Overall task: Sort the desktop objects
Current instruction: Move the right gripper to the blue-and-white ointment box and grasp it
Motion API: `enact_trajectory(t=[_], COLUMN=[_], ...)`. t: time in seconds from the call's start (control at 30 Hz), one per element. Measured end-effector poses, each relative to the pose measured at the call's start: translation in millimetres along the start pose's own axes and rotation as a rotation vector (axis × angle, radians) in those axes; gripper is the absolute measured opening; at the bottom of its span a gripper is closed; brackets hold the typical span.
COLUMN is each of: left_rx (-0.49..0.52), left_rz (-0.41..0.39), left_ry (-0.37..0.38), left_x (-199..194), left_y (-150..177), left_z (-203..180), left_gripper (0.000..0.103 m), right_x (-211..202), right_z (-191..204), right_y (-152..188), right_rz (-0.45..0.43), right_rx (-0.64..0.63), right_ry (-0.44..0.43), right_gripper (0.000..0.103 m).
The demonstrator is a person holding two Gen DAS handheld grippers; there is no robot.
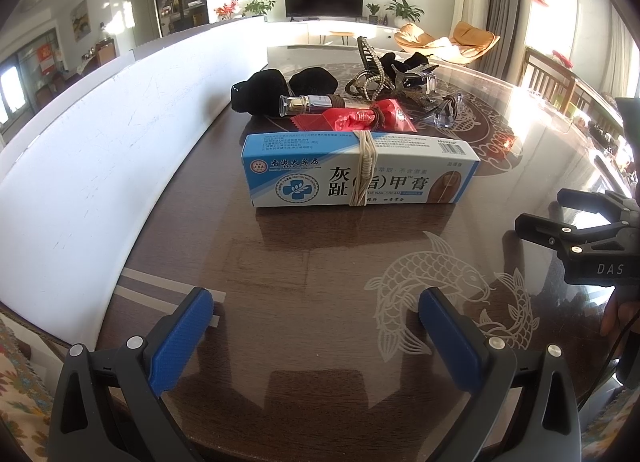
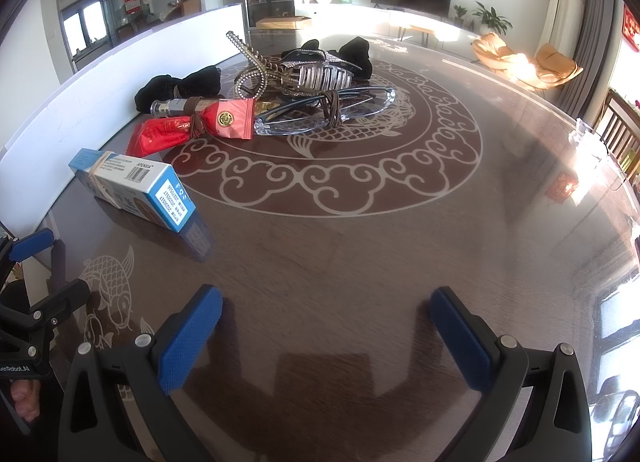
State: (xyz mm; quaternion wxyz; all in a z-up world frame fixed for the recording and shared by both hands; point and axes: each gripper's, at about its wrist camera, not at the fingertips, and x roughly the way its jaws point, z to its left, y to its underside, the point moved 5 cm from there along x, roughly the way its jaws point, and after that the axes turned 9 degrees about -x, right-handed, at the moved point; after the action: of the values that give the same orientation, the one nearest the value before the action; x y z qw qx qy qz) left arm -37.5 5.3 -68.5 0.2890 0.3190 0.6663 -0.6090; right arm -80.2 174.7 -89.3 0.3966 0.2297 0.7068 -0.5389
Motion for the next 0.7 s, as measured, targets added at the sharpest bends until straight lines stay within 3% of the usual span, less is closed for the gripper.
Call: enact_trajectory(t=[0.7], left_rx=[-0.003], left_rz=[0.009], left_ry=[0.003], left_x=[-1.4], left_y=[4.6], left_z=[7.0], left_gripper=[0.103], right_x=[0.0], right_z=[0.0], right_y=[-0.1], right_rz=[0.000], right_rx=[0.000], right_ry=[0.000], right_gripper=[0.103])
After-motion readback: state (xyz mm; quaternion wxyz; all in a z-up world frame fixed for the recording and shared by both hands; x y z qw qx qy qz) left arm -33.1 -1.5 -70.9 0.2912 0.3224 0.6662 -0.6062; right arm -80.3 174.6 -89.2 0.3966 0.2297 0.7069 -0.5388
